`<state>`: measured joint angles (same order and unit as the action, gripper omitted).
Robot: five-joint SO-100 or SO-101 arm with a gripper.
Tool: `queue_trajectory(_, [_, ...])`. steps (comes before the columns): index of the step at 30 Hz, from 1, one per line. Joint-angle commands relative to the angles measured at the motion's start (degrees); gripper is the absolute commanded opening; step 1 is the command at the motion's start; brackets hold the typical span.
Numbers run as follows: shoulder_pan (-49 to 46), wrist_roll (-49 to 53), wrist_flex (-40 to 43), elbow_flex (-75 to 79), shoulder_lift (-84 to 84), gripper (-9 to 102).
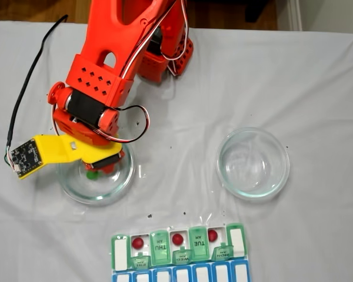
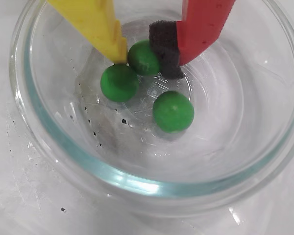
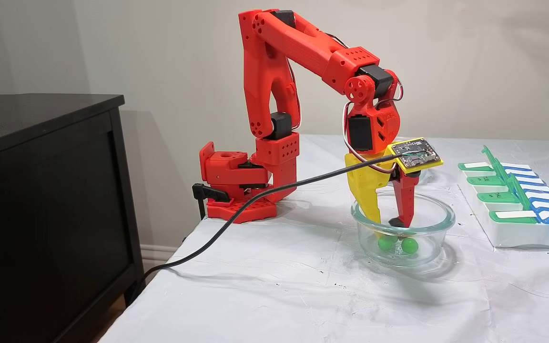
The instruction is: Sort medicines into box.
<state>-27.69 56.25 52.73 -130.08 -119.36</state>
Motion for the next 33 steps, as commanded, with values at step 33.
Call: queue_trajectory(33, [0.2, -7.5, 8.3, 4.4, -25.4, 0])
